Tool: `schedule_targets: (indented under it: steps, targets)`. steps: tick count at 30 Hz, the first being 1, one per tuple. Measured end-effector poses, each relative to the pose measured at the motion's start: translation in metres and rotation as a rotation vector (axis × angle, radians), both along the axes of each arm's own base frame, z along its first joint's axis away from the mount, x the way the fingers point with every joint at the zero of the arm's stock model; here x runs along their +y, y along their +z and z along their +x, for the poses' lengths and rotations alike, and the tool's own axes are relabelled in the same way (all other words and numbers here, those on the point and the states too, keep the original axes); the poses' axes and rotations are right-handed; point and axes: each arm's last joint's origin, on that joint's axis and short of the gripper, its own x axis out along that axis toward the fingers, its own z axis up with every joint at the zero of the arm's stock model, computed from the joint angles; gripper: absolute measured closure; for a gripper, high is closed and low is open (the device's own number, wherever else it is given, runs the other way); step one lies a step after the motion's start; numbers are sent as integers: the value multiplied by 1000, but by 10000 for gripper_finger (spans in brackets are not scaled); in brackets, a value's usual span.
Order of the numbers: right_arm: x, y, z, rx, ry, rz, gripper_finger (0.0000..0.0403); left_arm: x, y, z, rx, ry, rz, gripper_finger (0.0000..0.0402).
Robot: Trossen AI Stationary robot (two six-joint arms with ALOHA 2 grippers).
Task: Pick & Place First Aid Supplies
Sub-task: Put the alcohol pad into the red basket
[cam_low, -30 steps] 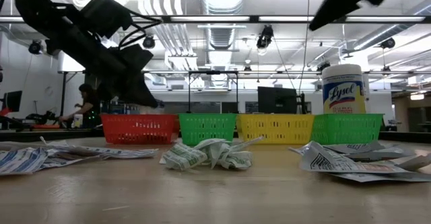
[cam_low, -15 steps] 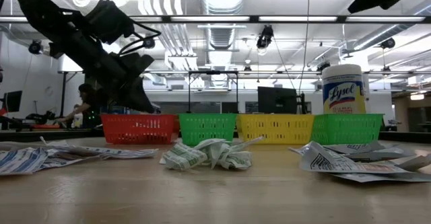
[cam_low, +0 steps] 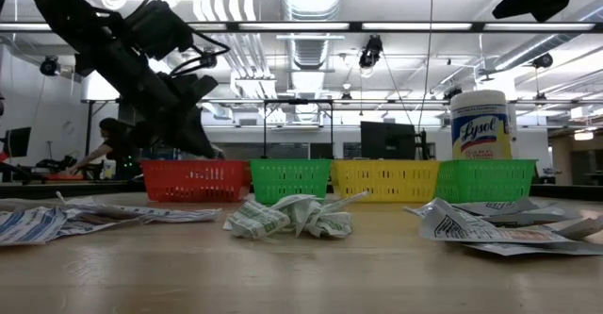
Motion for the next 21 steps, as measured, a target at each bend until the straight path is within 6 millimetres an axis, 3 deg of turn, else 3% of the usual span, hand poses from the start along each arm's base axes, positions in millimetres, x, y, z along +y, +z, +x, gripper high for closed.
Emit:
schedule_targets:
  steps: [6, 15, 21]
  targets:
    - [2, -2, 3, 12, 0, -10, 360, 0, 3, 1, 29, -24, 6, 394]
    - [4, -3, 4, 13, 1, -10, 360, -1, 3, 0, 59, -21, -11, 299]
    - [5, -4, 4, 46, 45, 17, 359, -1, 27, -2, -9, -42, 33, 265]
